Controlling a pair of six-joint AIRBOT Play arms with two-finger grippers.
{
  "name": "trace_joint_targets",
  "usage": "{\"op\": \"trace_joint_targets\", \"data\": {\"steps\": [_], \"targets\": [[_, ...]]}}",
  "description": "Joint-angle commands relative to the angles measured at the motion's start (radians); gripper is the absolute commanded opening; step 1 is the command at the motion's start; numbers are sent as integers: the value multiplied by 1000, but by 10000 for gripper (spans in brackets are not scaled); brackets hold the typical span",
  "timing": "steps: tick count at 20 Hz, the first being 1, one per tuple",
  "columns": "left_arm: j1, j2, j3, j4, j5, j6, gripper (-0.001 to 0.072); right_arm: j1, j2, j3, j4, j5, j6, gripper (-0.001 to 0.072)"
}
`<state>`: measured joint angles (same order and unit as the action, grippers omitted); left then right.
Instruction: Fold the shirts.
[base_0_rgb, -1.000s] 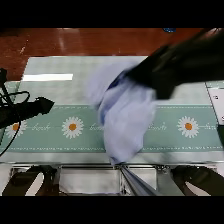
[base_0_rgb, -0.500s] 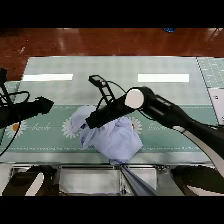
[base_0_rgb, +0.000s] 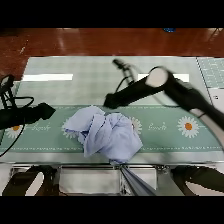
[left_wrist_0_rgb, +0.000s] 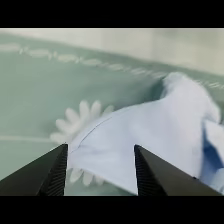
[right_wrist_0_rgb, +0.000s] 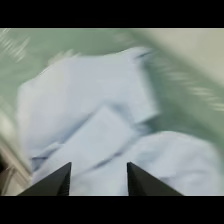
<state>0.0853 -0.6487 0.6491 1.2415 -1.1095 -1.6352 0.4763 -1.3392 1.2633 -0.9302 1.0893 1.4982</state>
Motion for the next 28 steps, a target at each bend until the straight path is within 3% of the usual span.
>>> {"op": "trace_joint_targets", "data": {"steps": [1, 3, 7, 13, 16, 17, 18, 19, 21, 28], "targets": [[124, -72, -53, -15, -81, 2, 509, -265, 147, -8, -257, 157, 77, 408], [226, -139, -113, -144, -80, 79, 509, -409, 238, -100, -349, 186, 104, 408], [328, -314, -172, -399, -82, 209, 509, -603, 393, -394, -309, 163, 76, 407], [212, -492, -170, -443, -74, 223, 508, -622, 463, -662, -223, 111, 45, 407], [160, -531, -169, -503, -23, 282, 497, -622, 463, -758, -114, 95, 10, 407], [155, -533, -169, -522, -2, 289, 394, -622, 463, -786, -76, 98, -9, 407], [158, -533, -168, -528, 10, 290, 143, -622, 463, -818, -39, 101, -27, 407], [158, -532, -166, -528, 19, 321, 20, -622, 463, -846, -8, 100, -43, 407], [158, -532, -160, -528, 31, 342, 16, -603, 463, -902, 54, 71, -69, 407], [157, -532, -154, -528, 24, 356, 16, -230, 342, -927, 227, -105, -69, 407]]}}
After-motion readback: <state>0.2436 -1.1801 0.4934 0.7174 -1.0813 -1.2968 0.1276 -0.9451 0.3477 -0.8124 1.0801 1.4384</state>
